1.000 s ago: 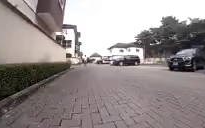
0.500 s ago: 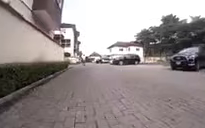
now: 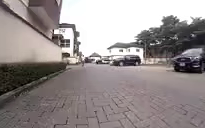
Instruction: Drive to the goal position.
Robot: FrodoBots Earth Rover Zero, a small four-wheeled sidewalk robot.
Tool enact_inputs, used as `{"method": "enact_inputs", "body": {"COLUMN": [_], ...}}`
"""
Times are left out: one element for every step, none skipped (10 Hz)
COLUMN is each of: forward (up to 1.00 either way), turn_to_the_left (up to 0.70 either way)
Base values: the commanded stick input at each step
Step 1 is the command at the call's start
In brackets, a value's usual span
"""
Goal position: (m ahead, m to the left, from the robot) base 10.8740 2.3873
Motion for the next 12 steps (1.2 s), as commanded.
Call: {"method": "enact_inputs", "body": {"forward": [0.70, 0.70, 0.70, 0.70, 0.70, 0.70, 0.70, 0.70, 0.70, 0.70, 0.70, 0.70], "turn_to_the_left": [0.00, 0.00, 0.00, 0.00, 0.00, 0.00, 0.00, 0.00, 0.00, 0.00, 0.00, 0.00]}}
